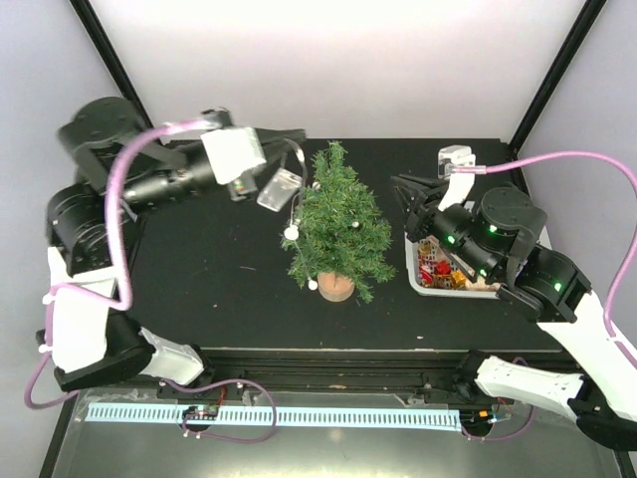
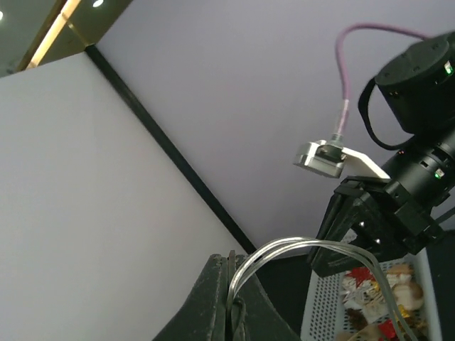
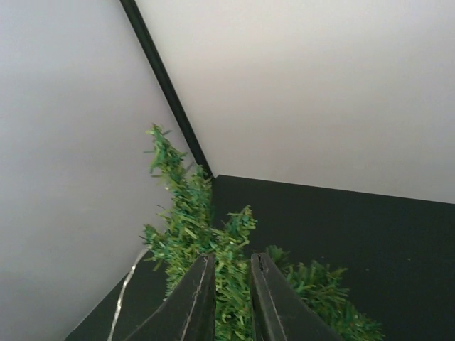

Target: Decorate the small christmas tree

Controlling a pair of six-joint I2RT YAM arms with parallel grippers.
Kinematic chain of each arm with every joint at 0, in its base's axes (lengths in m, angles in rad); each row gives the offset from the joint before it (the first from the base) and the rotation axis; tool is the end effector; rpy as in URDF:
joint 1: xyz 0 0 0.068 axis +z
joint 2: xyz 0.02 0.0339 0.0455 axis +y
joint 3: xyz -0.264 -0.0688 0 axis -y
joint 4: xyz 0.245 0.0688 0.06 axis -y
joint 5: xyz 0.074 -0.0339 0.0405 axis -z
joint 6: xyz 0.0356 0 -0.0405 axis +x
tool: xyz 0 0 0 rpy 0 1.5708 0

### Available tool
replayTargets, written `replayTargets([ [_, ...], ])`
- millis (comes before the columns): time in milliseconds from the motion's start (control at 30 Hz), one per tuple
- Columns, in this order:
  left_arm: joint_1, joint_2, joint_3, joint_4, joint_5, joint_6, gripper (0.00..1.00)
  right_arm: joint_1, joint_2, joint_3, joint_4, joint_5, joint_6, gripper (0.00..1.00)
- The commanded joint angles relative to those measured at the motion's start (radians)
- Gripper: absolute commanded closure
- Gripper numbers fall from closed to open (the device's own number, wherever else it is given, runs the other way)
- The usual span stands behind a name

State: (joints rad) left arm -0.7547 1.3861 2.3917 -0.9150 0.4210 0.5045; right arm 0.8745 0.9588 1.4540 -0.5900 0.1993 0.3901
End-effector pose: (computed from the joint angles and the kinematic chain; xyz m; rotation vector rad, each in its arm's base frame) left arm 0.1052 -0.1189 0.6217 1.1433 0.9854 -0.5123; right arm 0.1105 0.1211 0.4885 -0.2604 1.7055 0.7849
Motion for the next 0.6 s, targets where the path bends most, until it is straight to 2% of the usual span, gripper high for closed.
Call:
replayTargets([
  [0, -0.17, 0.063, 0.032, 0.067, -0.298, 0.258, 0.98, 0.004, -0.026, -0.028, 0.019, 0.097, -0.031, 0.82],
  [267, -0.232, 0.192, 0.035, 0.322, -0.506, 0.513, 0.98, 0.004, -0.098, -0.119, 0.059, 0.186, -0.038, 0.82],
  [567, -0.245, 0.335, 0.145, 0.605, -0.58, 0.714, 0.98, 0.003, -0.136, -0.194, 0.083, 0.236, -0.037, 0.82],
])
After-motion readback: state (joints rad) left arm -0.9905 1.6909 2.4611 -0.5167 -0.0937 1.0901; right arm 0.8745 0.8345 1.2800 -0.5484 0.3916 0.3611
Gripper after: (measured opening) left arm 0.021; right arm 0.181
